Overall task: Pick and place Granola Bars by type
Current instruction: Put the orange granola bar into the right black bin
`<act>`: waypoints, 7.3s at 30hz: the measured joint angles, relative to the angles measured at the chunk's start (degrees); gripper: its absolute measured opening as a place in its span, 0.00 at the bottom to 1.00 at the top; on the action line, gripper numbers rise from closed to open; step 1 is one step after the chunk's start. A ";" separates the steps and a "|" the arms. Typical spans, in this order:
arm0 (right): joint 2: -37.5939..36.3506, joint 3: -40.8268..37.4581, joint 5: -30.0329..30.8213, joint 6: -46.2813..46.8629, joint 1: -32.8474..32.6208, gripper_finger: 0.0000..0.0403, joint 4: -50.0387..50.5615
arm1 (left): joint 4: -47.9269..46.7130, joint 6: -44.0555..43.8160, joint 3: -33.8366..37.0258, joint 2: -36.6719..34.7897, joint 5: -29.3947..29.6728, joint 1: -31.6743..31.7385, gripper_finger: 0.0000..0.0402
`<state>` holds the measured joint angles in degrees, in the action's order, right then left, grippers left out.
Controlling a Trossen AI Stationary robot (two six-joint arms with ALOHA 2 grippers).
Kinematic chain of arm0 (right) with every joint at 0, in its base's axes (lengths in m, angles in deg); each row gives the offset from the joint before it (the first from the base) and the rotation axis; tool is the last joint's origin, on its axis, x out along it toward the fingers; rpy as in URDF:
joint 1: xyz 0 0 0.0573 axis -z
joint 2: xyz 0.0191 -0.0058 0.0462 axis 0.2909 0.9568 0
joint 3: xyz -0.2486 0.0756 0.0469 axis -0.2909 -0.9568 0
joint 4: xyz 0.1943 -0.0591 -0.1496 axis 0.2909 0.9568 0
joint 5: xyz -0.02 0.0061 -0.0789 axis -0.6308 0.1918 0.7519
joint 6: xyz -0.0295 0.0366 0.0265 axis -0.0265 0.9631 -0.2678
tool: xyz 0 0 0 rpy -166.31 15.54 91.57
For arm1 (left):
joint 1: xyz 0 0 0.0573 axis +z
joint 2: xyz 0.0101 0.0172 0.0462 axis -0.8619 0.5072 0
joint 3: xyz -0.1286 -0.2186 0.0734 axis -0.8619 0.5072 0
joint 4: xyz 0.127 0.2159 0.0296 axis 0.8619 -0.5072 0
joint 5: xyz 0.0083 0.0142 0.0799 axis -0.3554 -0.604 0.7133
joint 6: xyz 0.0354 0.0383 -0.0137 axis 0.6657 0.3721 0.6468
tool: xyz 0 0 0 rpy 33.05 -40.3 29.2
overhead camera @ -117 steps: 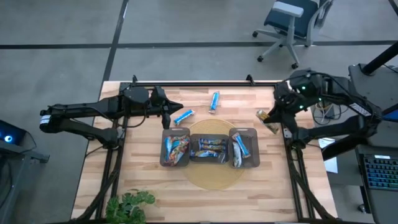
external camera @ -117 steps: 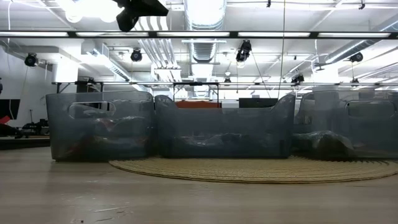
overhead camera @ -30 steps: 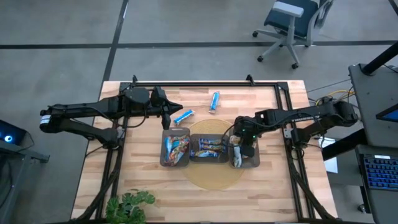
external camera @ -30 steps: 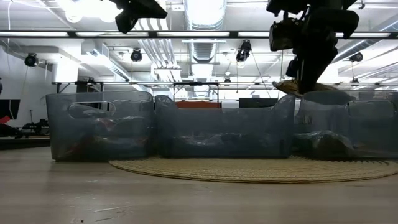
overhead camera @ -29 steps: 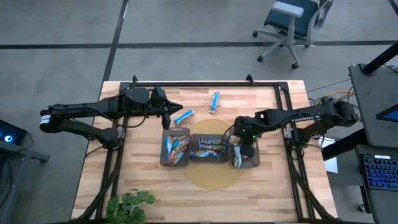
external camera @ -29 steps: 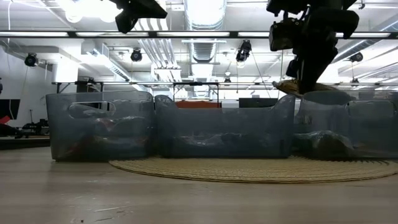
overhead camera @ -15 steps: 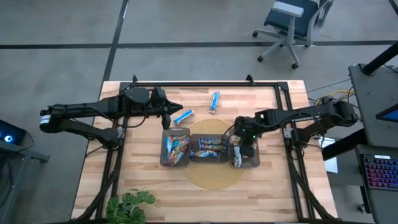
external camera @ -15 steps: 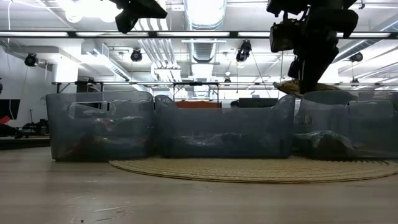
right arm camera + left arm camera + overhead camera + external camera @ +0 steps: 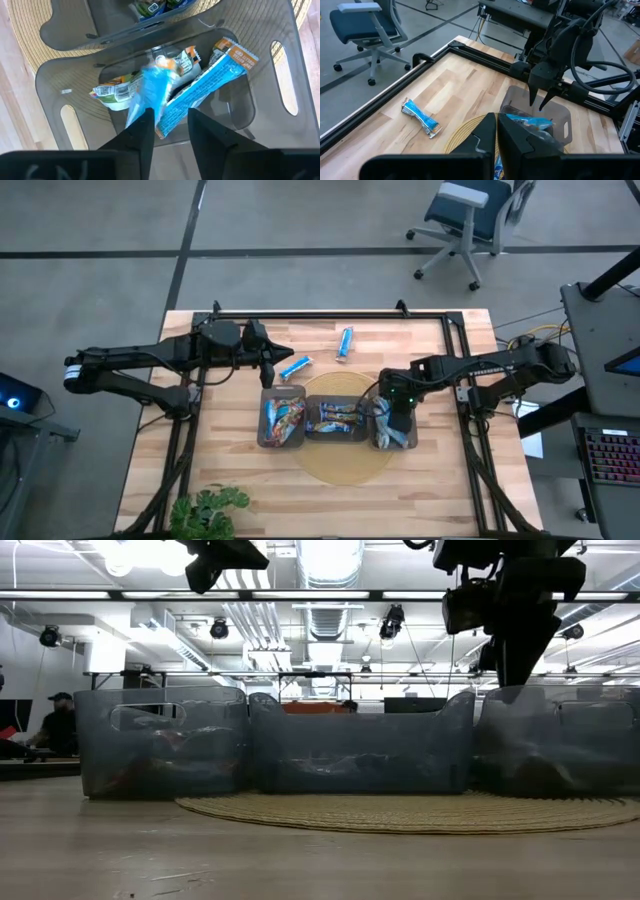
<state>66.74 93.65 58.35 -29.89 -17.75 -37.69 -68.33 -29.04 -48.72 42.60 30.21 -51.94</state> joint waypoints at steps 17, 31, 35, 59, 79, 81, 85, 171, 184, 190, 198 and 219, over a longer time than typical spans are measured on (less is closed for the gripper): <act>-0.24 0.14 0.13 -2.04 -0.02 0.23 -0.36 | 0.00 0.00 0.00 0.00 0.01 -0.01 0.00; -0.35 4.43 0.17 -3.45 -0.02 0.02 -0.74 | 0.00 0.00 0.00 0.00 -0.49 0.00 0.00; -0.35 7.75 0.22 -3.63 -0.02 0.02 -0.74 | 0.00 -1.05 0.00 0.00 -0.48 0.00 0.01; -0.40 31.11 5.94 -11.20 -0.02 0.02 -1.57 | -1.46 -1.09 0.00 0.02 -0.91 -0.01 0.51; -13.00 29.22 6.40 -16.97 4.16 0.02 -4.77 | -3.22 3.05 -2.66 -0.13 -1.26 -0.01 0.51; -15.14 28.32 6.40 -17.38 6.38 0.02 -4.89 | -3.26 3.76 -3.23 -0.13 -1.26 -0.01 0.51; -19.06 25.07 6.06 -18.53 11.06 0.02 -5.50 | -3.34 4.11 -3.73 -0.13 -1.26 -0.01 0.51; -37.11 -4.07 0.09 -10.49 21.38 0.02 -10.43 | -40.61 6.28 -27.49 45.35 -4.10 16.23 0.51; -37.12 -4.07 0.11 -10.47 21.38 0.02 -10.47 | -29.62 3.22 -17.69 45.35 -4.11 16.23 0.51; -37.13 -4.07 0.11 -10.47 21.38 0.02 -10.47 | -28.75 3.22 -16.68 45.35 -4.12 16.23 0.51; -37.13 -4.07 0.14 -10.47 21.38 0.02 -10.49 | -27.11 3.90 -16.68 45.36 -4.14 16.31 0.51; -37.11 -4.07 0.20 -10.47 21.38 0.02 -10.49 | -17.73 0.60 -8.43 45.44 -6.15 16.42 0.51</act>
<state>29.62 89.59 58.54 -40.36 3.63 -48.18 -86.06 -28.44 -57.15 88.04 24.06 -35.52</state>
